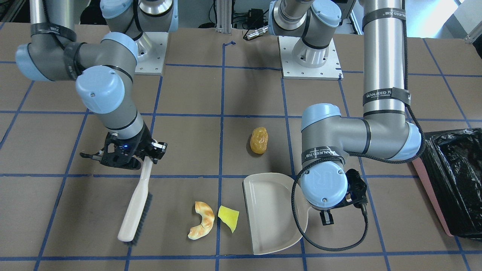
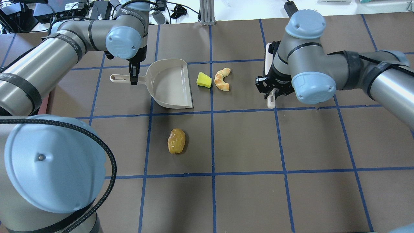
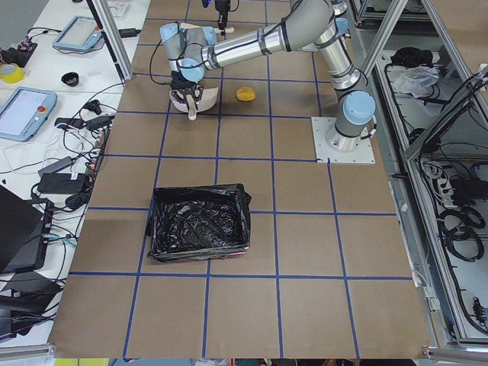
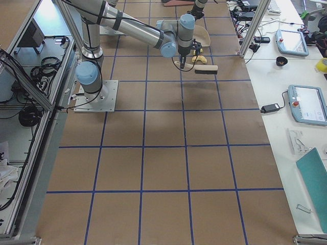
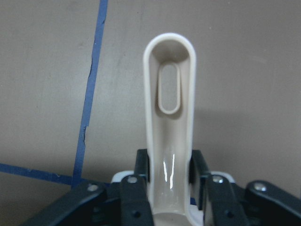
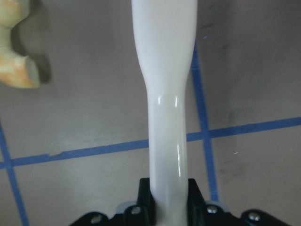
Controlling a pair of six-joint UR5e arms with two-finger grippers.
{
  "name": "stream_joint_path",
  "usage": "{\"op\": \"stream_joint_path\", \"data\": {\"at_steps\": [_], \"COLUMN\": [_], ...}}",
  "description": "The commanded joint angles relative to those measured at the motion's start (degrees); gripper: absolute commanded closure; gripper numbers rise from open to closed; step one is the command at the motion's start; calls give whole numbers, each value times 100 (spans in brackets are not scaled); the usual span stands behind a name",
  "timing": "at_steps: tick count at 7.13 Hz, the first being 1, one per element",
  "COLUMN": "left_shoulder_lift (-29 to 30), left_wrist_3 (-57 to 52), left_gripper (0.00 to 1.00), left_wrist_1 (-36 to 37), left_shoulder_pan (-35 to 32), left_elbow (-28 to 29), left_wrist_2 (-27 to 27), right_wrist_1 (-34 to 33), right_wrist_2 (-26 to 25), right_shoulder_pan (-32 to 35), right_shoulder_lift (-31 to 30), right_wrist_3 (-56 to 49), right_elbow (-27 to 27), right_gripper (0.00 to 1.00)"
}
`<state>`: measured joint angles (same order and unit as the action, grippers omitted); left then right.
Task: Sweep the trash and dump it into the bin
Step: 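Sweep the sponge and croissant into the dustpan with the right-held brush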
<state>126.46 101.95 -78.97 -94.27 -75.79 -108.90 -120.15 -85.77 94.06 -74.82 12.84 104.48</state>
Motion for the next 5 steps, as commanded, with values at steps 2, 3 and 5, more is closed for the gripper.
{"op": "stream_joint_path", "data": {"at_steps": [2, 3, 5], "left_shoulder_lift": [2, 11, 81], "left_wrist_3": [18, 62, 317], "left_gripper": [100, 100, 100], "left_wrist_1": [-179, -180, -163], "left_shoulder_pan": [-284, -311, -407], "left_elbow": [73, 73, 82], "left_wrist_2": [-166, -158, -123], "right_wrist_1": [387, 352, 378], "right_wrist_2": [623, 606, 544], "right_shoulder_pan": [620, 709, 719], "right_shoulder_lift": [283, 414, 678], "right_wrist_3": [315, 377, 473], "right_elbow": [-67, -172, -689], "right_gripper": [100, 100, 100]}}
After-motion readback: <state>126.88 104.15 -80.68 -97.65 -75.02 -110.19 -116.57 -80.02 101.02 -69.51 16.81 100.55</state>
